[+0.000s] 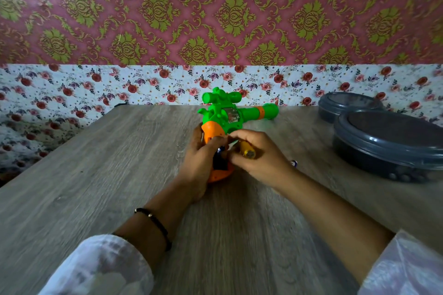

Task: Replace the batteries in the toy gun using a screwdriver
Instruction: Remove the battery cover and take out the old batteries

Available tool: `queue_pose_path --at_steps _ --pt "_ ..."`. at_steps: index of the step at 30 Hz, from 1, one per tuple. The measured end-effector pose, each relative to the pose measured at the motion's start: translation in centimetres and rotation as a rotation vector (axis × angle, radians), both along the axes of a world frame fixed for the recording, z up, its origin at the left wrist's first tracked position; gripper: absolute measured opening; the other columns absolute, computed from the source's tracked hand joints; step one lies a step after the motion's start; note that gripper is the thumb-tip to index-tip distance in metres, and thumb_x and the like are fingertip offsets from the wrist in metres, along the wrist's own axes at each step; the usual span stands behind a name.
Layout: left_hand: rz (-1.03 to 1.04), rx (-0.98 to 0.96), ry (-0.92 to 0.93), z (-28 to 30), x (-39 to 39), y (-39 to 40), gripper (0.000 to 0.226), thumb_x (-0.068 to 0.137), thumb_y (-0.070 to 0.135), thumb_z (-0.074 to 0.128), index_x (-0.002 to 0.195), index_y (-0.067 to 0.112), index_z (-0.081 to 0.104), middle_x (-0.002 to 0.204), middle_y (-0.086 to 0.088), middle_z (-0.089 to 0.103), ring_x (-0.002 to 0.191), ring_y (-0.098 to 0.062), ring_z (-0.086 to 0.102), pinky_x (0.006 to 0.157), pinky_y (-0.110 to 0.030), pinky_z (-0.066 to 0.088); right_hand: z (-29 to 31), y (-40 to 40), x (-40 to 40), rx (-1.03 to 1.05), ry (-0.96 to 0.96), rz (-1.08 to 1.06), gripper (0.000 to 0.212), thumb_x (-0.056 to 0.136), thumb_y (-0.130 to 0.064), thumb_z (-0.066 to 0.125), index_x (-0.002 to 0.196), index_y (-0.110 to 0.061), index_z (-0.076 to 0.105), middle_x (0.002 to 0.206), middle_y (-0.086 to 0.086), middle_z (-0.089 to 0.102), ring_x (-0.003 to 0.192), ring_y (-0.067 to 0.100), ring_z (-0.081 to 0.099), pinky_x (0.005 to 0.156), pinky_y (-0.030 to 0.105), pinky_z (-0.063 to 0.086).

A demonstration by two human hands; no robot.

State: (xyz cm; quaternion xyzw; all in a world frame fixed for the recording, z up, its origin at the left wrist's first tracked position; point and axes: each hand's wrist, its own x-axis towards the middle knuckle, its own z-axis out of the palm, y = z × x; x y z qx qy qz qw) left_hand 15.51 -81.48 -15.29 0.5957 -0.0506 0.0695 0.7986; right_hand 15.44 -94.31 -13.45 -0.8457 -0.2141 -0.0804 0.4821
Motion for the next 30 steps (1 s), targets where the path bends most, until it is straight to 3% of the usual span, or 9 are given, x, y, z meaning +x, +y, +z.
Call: queue_pose_path --at_steps 2,5,9,12,15,18,20,24,30 --pt "0.0 0.024 -0.013 0.0 0.0 0.0 0.033 0.092 0.011 0.052 0.125 0.016 0.05 0.102 -0.01 0.066 0.091 -0.025 0.065 0.073 -0.039 0.055 -0.2 0.2 -0.2 -0.012 -0.051 0.014 0.035 0.067 -0.035 0.06 0.099 -0.02 0.066 0.086 -0.002 0.066 0.082 0.015 0.061 0.074 0.032 0.049" --pt "0.005 0.016 0.0 0.0 0.0 0.0 0.029 0.096 0.02 0.049 0.124 0.016 0.05 0.1 -0.007 0.066 0.089 -0.023 0.065 0.067 -0.034 0.055 -0.3 0.3 -0.3 0.033 -0.095 0.019 0.007 0.075 -0.029 0.066 0.079 -0.03 0.061 0.068 -0.008 0.06 0.067 0.009 0.055 0.062 0.029 0.044" --pt "0.015 0.029 0.072 -0.2 0.3 0.1 0.045 0.097 0.043 0.039 0.125 0.008 0.049 0.112 -0.025 0.059 0.088 -0.028 0.061 0.064 -0.03 0.052 0.7 -0.4 -0.4 0.116 -0.048 0.02 0.013 0.073 -0.028 0.073 0.072 -0.022 0.061 0.058 -0.012 0.054 0.056 0.003 0.045 0.059 0.026 0.035" --pt "0.035 0.022 0.117 -0.2 0.4 0.1 0.052 0.095 0.051 0.038 0.132 0.016 0.047 0.115 -0.022 0.058 0.089 -0.023 0.06 0.064 -0.029 0.052 3.2 -2.9 -0.6 0.104 0.034 -0.076 0.012 0.078 -0.022 0.074 0.079 -0.015 0.063 0.069 -0.004 0.061 0.061 0.006 0.049 0.062 0.028 0.039" --pt "0.02 -0.023 0.119 -0.2 0.4 0.2 0.048 0.095 0.049 0.04 0.134 0.022 0.043 0.106 -0.014 0.06 0.087 -0.022 0.061 0.073 -0.037 0.054 4.8 -6.3 -0.3 -0.124 0.083 -0.292 0.016 0.078 -0.029 0.073 0.074 -0.02 0.061 0.073 -0.002 0.06 0.071 0.016 0.055 0.07 0.031 0.041" --pt "0.002 -0.042 0.099 -0.1 0.3 0.2 0.037 0.096 0.046 0.039 0.128 0.027 0.042 0.1 -0.012 0.059 0.084 -0.022 0.06 0.073 -0.038 0.053 5.1 -8.1 -0.3 -0.381 0.305 -0.408 0.022 0.077 -0.032 0.074 0.073 -0.019 0.057 0.067 -0.001 0.054 0.065 0.016 0.051 0.059 0.026 0.037" --pt "-0.002 -0.046 0.09 0.0 0.2 0.2 0.033 0.097 0.044 0.039 0.126 0.029 0.041 0.101 -0.012 0.059 0.085 -0.023 0.06 0.071 -0.037 0.053 5.2 -8.4 -0.5 -0.439 0.436 -0.42 0.025 0.077 -0.032 0.074 0.078 -0.012 0.058 0.062 0.001 0.053 0.054 0.015 0.046 0.051 0.023 0.033" --pt "0.003 -0.02 0.066 0.0 0.1 0.2 0.026 0.098 0.043 0.037 0.121 0.033 0.04 0.105 -0.012 0.058 0.09 -0.023 0.06 0.069 -0.034 0.054 5.4 -8.2 -0.6 -0.502 0.494 -0.47 0.031 0.085 -0.031 0.065 0.063 -0.009 0.059 0.05 0.001 0.046 0.041 0.012 0.035 0.041 0.02 0.028" --pt "0.009 -0.018 0.079 0.1 -0.1 0.2 0.024 0.098 0.042 0.037 0.12 0.032 0.038 0.103 -0.011 0.059 0.084 -0.021 0.06 0.07 -0.034 0.053 5.0 -7.9 -0.6 -0.627 0.47 -0.527 0.032 0.085 -0.031 0.062 0.061 -0.01 0.061 0.036 -0.004 0.048 0.037 0.011 0.04 0.043 0.02 0.031"
